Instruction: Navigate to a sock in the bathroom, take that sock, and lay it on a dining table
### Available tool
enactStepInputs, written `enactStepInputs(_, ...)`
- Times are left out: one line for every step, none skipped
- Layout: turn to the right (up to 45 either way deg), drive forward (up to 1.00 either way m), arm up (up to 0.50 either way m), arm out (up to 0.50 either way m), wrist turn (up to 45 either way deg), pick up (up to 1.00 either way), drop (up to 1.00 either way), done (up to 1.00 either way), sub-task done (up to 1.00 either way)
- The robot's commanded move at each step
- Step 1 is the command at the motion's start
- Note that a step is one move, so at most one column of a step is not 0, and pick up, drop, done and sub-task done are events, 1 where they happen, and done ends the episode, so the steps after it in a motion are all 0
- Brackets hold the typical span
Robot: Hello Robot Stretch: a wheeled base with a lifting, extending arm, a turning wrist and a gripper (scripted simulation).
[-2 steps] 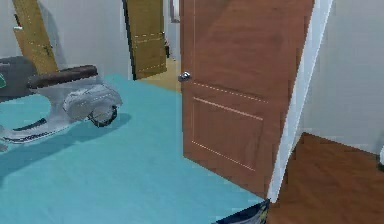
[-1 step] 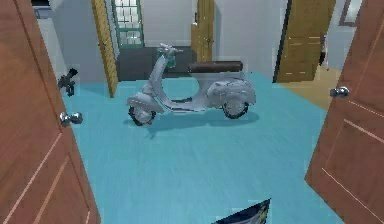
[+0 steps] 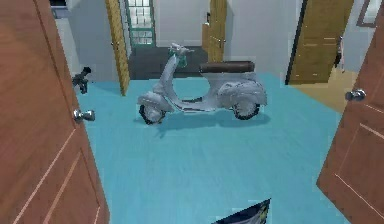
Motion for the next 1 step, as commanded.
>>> enactStepInputs(0.0, 0.95, 0.00, 0.00, 0.0, 0.00, 0.00, 0.00, 0.00)
